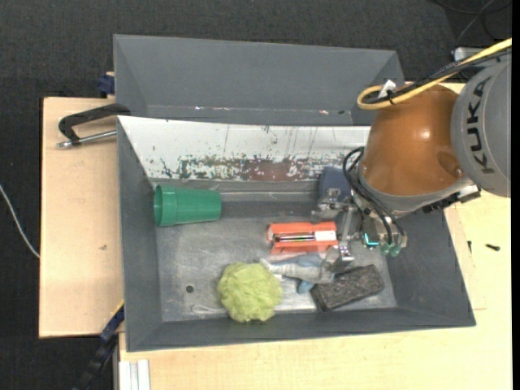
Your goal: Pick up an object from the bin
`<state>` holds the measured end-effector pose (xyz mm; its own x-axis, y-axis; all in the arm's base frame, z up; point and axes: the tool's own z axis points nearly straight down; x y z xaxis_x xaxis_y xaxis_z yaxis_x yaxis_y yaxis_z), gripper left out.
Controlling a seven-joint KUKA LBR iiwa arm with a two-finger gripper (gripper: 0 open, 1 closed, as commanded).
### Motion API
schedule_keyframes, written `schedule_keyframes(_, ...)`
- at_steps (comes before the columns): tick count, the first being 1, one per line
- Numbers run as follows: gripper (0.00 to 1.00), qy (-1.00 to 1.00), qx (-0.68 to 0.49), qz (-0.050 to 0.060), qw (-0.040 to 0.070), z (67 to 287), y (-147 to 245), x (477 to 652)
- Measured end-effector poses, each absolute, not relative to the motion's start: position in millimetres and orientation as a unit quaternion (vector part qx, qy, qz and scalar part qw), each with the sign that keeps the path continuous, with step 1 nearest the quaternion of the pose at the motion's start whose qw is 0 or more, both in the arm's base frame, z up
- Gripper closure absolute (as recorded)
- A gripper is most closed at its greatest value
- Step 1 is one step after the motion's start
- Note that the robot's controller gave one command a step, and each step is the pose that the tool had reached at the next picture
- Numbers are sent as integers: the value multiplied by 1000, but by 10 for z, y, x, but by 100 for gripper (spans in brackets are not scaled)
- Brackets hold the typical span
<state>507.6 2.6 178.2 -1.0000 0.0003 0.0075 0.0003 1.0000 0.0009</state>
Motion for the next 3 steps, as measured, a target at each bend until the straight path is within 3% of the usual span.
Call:
schedule_keyframes(1, 0, -1000, 0, 0, 0, 1820, 26, 5089)
schedule_keyframes(2, 100, -1000, 11, -1, -7, 895, 28, 5368)
schedule_keyframes(3, 100, -1000, 11, -1, -7, 895, 28, 5368)
